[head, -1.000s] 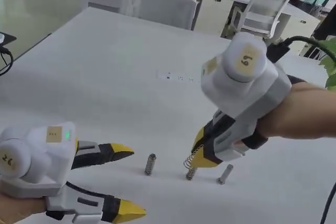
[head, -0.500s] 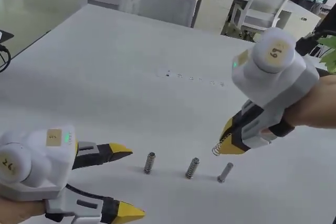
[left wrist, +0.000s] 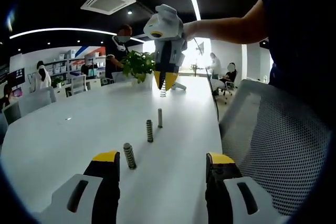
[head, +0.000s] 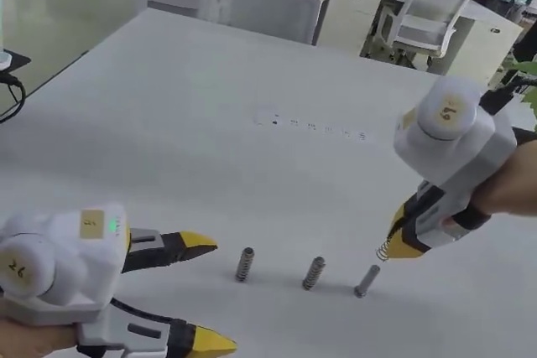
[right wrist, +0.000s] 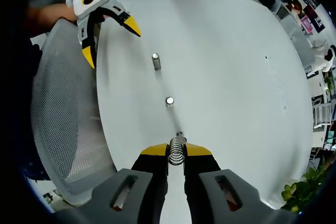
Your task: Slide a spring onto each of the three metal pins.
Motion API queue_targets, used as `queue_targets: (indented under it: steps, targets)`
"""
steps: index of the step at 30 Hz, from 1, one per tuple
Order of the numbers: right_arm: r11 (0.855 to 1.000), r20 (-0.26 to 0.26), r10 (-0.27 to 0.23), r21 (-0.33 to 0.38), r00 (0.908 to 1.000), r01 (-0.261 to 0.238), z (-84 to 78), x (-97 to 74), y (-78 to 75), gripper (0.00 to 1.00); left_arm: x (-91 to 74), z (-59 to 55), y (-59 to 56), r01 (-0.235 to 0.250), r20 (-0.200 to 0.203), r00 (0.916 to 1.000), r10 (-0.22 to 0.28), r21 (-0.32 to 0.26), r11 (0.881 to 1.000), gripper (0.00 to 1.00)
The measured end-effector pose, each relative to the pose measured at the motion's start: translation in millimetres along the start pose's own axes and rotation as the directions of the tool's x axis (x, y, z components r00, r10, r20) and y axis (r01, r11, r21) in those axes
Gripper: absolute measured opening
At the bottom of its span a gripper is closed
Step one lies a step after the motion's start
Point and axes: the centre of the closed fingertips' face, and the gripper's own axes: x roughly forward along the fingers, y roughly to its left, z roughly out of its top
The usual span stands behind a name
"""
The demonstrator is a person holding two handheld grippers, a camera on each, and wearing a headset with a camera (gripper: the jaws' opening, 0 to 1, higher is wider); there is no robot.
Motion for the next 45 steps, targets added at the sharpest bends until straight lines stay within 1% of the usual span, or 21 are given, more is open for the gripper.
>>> queue_targets:
  steps: [2, 6, 10, 14, 18, 21, 29, 31, 37, 45]
  targets:
    - [1.0, 0.003, 0.007, 0.011, 1.0, -0.007, -0.9, 4.2, -2.0, 0.08, -0.3, -0.4, 0.5, 0.0, -0.001, 1.0, 0.0, 0.001, 1.0, 0.62]
    - [1.0, -0.015, 0.012, 0.023, 0.9998, -0.011, -7.6, 13.8, -7.2, 0.08, -1.4, 0.1, 2.3, -0.003, -0.005, 1.0, 0.003, 0.004, 1.0, 0.62]
    - [0.999, -0.01, 0.019, 0.038, 0.9998, -0.018, -11.1, 20.8, -12.6, 0.08, -1.8, 1.0, 3.6, -0.006, -0.005, 1.0, 0.006, 0.006, 1.0, 0.61]
    - [0.999, -0.024, 0.022, 0.039, 0.9995, -0.021, -15.2, 25.9, -14.7, 0.08, -1.2, -0.8, 3.2, -0.004, -0.01, 0.9999, 0.004, 0.004, 1.0, 0.61]
    - [0.998, -0.022, 0.028, 0.049, 0.9993, -0.027, -16.3, 29.1, -18.9, 0.08, -0.7, -0.7, 4.0, -0.006, -0.009, 0.9999, 0.007, 0.002, 1.0, 0.61]
    - [0.998, -0.023, 0.037, 0.055, 0.9991, -0.036, -17.3, 31.2, -18.7, 0.08, -0.4, 0.2, 4.8, -0.008, -0.007, 0.9999, 0.008, 0.002, 1.0, 0.61]
    - [0.998, -0.028, 0.036, 0.05, 0.999, -0.035, -18.3, 36.0, -19.5, 0.08, 0.3, -0.3, 5.5, -0.007, -0.011, 0.9999, 0.007, 0.002, 1.0, 0.6]
    - [0.998, -0.029, 0.043, 0.052, 0.9987, -0.041, -18.7, 37.4, -18.3, 0.08, 0.3, -0.1, 5.4, -0.008, -0.011, 0.9999, 0.008, 0.003, 1.0, 0.59]
    - [0.998, -0.041, 0.048, 0.051, 0.998, -0.046, -20.7, 45.5, -14.1, 0.08, 0.3, -1.1, 4.2, -0.007, -0.014, 0.9999, 0.007, 0.001, 1.0, 0.59]
    - [0.998, -0.053, 0.051, 0.047, 0.9973, -0.048, -24.4, 59.0, -12.5, 0.08, 0.4, -0.4, 4.6, -0.009, -0.015, 0.9998, 0.009, 0.002, 1.0, 0.58]
